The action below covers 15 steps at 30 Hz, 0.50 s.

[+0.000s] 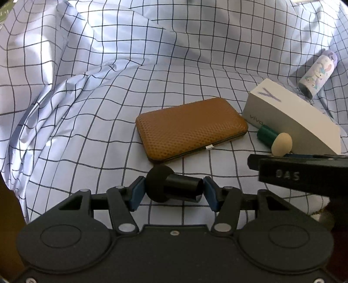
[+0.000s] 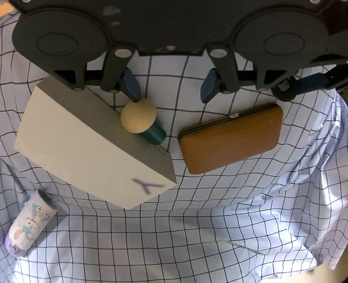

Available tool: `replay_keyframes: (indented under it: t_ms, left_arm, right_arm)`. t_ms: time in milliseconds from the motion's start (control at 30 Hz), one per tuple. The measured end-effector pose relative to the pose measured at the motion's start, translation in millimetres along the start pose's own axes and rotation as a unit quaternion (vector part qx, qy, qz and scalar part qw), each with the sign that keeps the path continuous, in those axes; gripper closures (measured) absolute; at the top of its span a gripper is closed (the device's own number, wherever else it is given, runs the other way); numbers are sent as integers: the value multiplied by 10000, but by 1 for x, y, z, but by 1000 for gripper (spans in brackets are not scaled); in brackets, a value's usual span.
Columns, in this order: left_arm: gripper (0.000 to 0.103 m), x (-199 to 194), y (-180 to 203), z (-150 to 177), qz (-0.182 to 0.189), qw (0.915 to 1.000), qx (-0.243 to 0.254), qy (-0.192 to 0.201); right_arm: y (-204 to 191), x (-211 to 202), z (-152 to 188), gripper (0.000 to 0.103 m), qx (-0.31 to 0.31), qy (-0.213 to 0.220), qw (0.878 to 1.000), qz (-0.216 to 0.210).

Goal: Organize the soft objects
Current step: 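Grasp the cream sponge by its green handle with the right gripper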

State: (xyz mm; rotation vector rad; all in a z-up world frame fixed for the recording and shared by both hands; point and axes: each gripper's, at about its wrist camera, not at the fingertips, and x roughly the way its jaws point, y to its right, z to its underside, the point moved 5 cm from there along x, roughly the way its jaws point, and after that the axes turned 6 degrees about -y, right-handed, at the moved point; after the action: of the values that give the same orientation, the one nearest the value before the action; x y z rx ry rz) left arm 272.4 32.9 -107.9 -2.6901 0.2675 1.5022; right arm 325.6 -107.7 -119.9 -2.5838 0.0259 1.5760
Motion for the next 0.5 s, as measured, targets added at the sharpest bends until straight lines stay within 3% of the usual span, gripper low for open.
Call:
replay_keyframes:
  t_ms: [133,233,500]
  left_arm:
    - [48,0,-4,1,94,9999,-95,-17]
    - [48,0,-5,1,134,9998,-134,-20]
    - [48,-1,-5,2,132,9997,-217,-22]
  right_arm:
    - [-6,-19,4,43,-272,413,9985,-229]
    - [-3,-27,3,42,-455,656,9968,49]
    - [8,-7,-3,36,-539,455,9973,205]
